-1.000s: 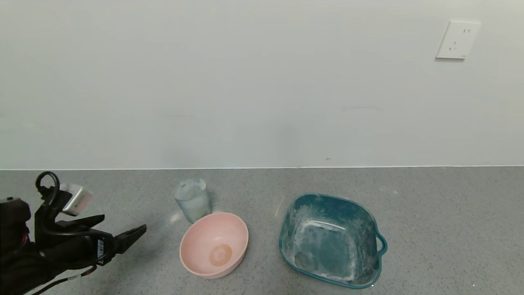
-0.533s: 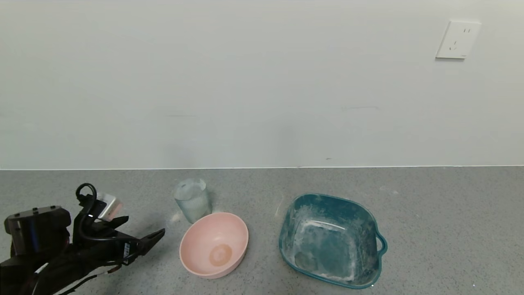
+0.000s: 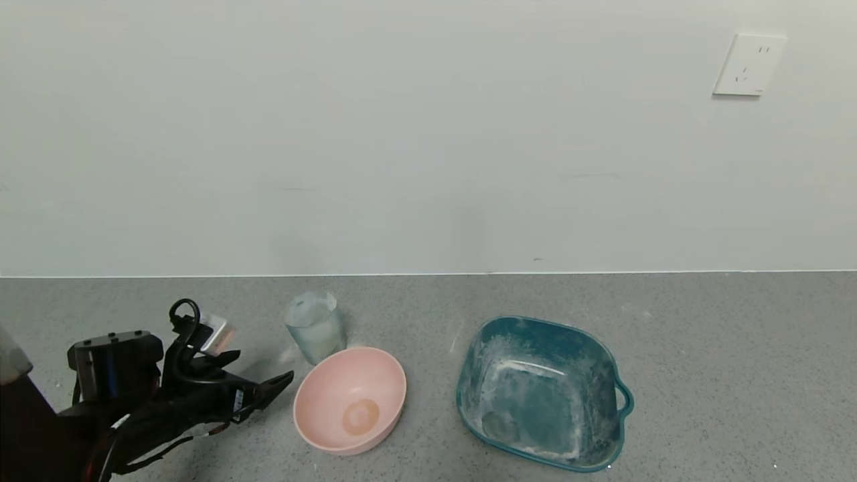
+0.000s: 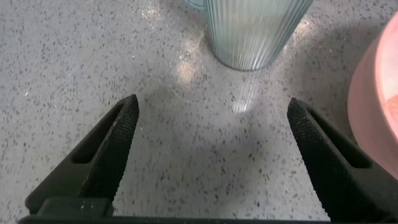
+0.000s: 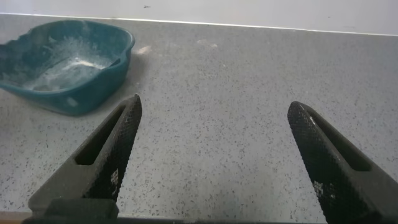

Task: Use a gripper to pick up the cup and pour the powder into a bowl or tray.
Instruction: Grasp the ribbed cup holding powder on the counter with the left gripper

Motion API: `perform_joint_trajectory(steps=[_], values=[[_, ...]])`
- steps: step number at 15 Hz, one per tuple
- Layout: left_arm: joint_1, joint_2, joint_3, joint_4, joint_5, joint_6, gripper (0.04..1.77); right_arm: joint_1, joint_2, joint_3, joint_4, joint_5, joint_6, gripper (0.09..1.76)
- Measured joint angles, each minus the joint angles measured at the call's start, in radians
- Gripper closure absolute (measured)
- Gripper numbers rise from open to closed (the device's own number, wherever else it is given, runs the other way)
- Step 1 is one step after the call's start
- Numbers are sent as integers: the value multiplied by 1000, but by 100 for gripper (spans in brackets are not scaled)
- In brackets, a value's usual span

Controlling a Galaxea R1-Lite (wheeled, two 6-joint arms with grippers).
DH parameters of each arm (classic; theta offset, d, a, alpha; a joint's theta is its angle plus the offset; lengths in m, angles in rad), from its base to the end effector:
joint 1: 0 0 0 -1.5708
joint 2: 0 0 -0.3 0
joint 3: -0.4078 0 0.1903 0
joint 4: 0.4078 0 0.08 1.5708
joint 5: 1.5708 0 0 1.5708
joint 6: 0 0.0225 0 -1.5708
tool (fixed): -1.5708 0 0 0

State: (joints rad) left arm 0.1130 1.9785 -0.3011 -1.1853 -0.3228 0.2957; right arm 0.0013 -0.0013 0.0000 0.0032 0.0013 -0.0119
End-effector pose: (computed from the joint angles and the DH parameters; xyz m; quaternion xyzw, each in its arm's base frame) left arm 0.2638 0.0228 0.0458 0.0900 0.2203 -0.1355 0.9618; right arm -0.0229 0.0000 0.0751 -0.0059 0.0009 0.0013 1.0000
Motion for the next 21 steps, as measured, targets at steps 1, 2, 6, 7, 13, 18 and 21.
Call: perform_joint_trajectory(steps=[1, 2, 6, 7, 13, 18, 21], values=[[-5, 12, -14, -5, 0, -1, 9, 0, 0, 0, 0, 0, 0, 14], [-13, 21, -27, -5, 0, -3, 9, 0, 0, 0, 0, 0, 0, 14], [-45, 58, -78, -6, -1, -3, 9, 0, 0, 0, 0, 0, 0, 14], [-50, 67, -92, -6, -1, -3, 9, 0, 0, 0, 0, 0, 0, 14], [-82, 98, -153, -6, -1, -47, 9, 0, 0, 0, 0, 0, 0, 14], [-103, 113, -176, -6, -1, -53, 9, 0, 0, 0, 0, 0, 0, 14], [-107, 124, -194, -6, -1, -64, 9, 0, 0, 0, 0, 0, 0, 14]])
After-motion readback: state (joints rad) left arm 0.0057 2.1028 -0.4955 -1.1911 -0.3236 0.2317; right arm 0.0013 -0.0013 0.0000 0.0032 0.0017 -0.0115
